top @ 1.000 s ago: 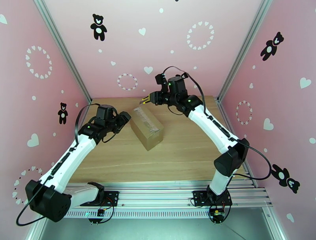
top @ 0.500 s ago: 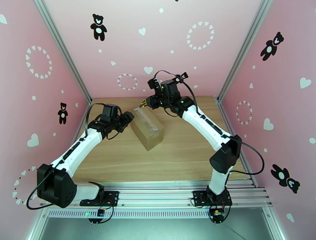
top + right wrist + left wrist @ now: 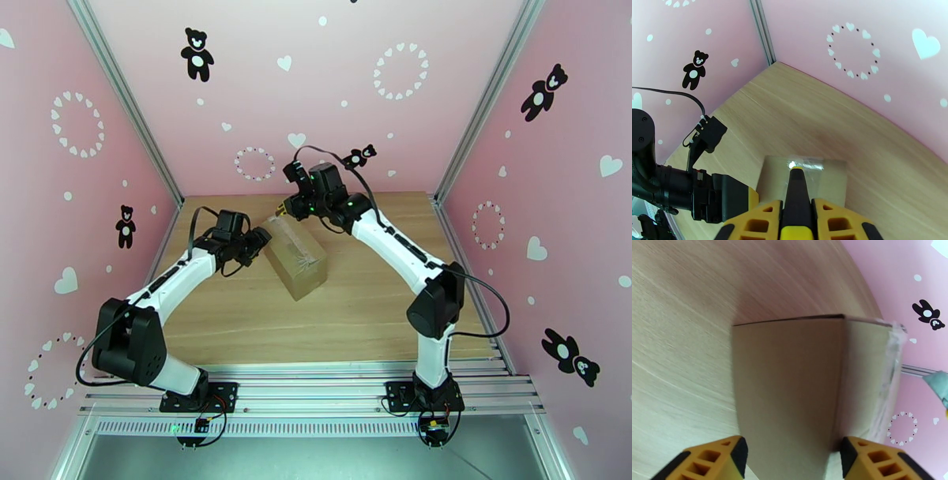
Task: Unpack the express box
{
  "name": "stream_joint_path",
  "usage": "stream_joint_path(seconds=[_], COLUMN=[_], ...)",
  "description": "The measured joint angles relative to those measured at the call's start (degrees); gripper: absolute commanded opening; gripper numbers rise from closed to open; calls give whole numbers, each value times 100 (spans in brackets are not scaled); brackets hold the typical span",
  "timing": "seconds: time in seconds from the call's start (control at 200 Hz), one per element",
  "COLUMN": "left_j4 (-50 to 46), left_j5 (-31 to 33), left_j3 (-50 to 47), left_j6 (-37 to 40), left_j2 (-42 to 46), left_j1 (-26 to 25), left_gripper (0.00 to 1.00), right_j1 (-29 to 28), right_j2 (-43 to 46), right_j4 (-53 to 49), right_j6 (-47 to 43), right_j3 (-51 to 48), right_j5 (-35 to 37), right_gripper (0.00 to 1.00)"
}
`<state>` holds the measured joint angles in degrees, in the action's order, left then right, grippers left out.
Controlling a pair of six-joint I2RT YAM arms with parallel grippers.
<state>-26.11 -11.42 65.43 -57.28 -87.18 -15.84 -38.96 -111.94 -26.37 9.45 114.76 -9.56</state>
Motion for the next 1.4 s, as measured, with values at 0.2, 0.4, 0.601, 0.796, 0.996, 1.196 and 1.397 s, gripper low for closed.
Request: stream_joint_path(seconds=[0.2, 0.4, 0.601, 0.796, 0.996, 1.196, 1.397], left_j4=[-33, -70, -136, -131, -24, 22, 20], left_j5=[138, 181, 186, 197, 192, 192, 192], left_j3=[74, 85, 299, 509, 643, 645, 645], left_j6=[-2, 2, 70, 111, 111, 114, 114], left_j2=[0, 9, 7, -57, -455, -638, -643], left_j1=[0, 0, 0, 0, 0, 0, 0], left_gripper=[67, 67, 74, 78, 78, 77, 77], right_j1=[-92, -138, -214, -225, -227, -227, -227], right_j2=[-179, -234, -234, -234, -234, -236, -243], right_j4=[-4, -52, -57, -57, -59, -70, -85], right_j6=[-219, -374, -457, -520, -553, -553, -555], right_j3=[127, 138, 138, 138, 140, 146, 149], right_j5=[166, 498, 756, 914, 1005, 1023, 1023], right_gripper=[0, 0, 0, 0, 0, 0, 0])
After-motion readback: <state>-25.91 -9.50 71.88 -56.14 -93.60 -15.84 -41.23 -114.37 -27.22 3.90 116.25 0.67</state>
